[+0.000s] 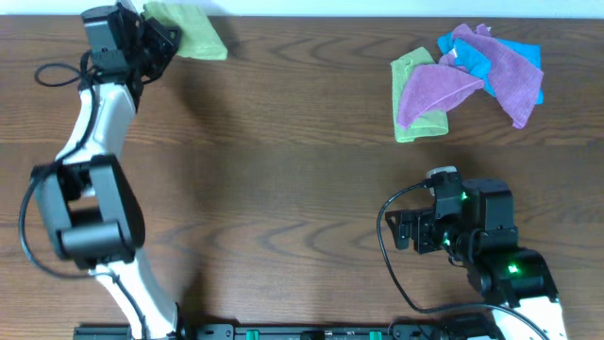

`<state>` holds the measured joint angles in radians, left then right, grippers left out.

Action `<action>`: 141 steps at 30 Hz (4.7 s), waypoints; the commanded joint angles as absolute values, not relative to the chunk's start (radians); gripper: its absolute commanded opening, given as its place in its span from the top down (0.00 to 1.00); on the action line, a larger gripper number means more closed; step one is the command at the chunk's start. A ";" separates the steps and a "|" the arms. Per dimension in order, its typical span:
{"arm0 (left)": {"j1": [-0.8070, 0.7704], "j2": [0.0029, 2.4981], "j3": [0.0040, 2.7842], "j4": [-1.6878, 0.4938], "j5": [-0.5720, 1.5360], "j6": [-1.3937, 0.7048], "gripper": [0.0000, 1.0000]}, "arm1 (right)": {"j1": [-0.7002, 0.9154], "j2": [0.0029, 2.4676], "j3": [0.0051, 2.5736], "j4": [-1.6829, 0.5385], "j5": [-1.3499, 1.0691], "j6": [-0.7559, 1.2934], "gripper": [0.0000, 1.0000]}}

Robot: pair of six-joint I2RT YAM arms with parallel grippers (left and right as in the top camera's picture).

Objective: Fold the cloth

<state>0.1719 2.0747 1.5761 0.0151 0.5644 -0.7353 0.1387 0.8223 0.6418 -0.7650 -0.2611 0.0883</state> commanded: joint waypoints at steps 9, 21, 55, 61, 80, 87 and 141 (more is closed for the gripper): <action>0.226 2.258 1.708 -0.021 0.577 -0.710 0.94 | 0.130 0.816 0.635 -0.763 -0.258 0.100 0.02; 0.260 2.318 1.708 -0.132 0.569 -0.624 0.94 | 0.130 0.816 0.635 -0.763 -0.258 0.100 0.01; 0.336 2.152 1.708 -0.402 0.504 -0.459 0.05 | 0.130 0.816 0.635 -0.763 -0.258 0.100 0.01; 0.335 1.991 1.708 -0.575 0.441 -0.358 0.05 | 0.130 0.816 0.635 -0.763 -0.258 0.100 0.01; 0.332 1.596 1.708 -0.806 0.516 -0.318 0.05 | 0.130 0.816 0.635 -0.763 -0.258 0.101 0.01; 0.332 1.505 1.708 -0.935 0.517 -0.240 0.05 | 0.130 0.816 0.635 -0.763 -0.258 0.100 0.01; 0.141 0.191 0.286 -0.729 0.261 0.084 0.05 | 0.130 0.816 0.635 -0.763 -0.258 0.100 0.01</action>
<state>0.1471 0.2276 0.3050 -0.7311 0.3016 0.0608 0.1387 0.8219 0.6380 -0.7643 -0.2607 0.0921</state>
